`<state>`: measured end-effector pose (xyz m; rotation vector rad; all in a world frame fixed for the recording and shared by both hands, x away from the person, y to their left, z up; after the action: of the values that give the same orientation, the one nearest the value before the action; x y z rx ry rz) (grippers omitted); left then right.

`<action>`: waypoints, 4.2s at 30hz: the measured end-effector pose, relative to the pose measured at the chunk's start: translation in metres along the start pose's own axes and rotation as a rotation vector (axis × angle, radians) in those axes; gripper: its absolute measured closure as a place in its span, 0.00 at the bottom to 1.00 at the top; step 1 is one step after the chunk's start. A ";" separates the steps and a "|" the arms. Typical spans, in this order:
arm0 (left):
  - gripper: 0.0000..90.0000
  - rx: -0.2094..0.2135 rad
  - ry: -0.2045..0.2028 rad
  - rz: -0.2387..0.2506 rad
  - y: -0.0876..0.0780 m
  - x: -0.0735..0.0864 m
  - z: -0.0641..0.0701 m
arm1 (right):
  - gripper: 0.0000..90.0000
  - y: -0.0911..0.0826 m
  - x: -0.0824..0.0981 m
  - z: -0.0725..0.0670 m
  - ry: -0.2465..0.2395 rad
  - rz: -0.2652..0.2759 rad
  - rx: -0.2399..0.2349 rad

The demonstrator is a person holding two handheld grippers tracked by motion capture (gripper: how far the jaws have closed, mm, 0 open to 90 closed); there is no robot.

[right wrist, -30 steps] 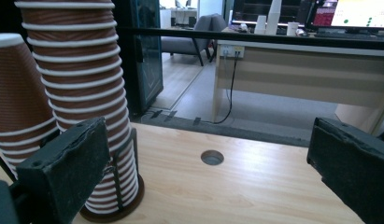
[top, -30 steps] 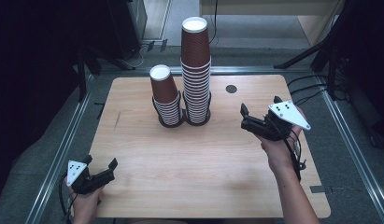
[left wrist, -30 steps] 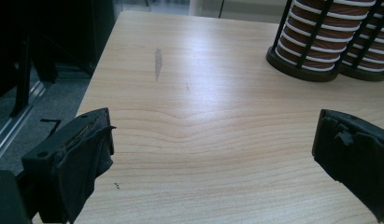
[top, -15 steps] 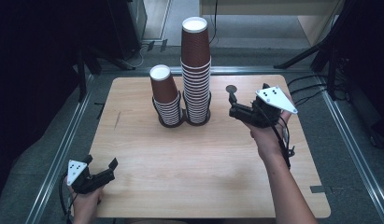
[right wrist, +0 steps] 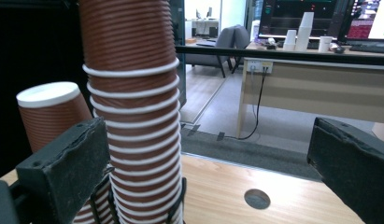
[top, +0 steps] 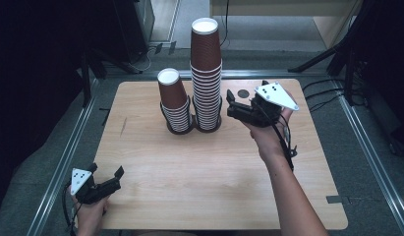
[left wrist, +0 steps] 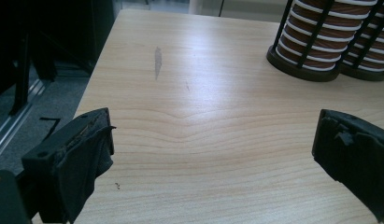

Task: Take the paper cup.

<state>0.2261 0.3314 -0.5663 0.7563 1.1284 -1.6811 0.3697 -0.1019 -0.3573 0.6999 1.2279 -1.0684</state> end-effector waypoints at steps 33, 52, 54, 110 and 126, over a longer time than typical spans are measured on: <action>0.00 -0.001 0.009 -0.003 0.001 0.000 0.001 | 0.00 0.063 -0.051 -0.039 0.003 -0.001 -0.052; 0.00 -0.009 0.031 -0.014 0.001 0.002 0.002 | 0.00 0.106 -0.062 -0.043 0.066 -0.024 -0.033; 0.00 -0.008 0.030 -0.014 0.001 0.002 0.003 | 0.00 0.111 -0.062 -0.044 0.072 -0.038 -0.036; 0.00 -0.020 0.024 -0.014 0.003 0.001 0.002 | 0.13 0.086 -0.133 -0.015 0.081 0.104 0.082; 0.00 -0.019 0.030 -0.020 0.003 0.002 0.003 | 0.13 0.063 -0.121 0.018 0.097 0.105 0.133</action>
<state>0.2288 0.3279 -0.5679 0.7628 1.1743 -1.6789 0.4360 -0.0619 -0.2432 0.9181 1.1960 -1.0460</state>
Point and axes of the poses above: each handheld gripper's, and its own axes: y roughly forward along the jaws, x roughly out of its underside, z roughly to its right, the point moved 4 cm from there along y, roughly forward along the jaws, and after that the axes turned 15 degrees about -y, right-handed, at the moved point
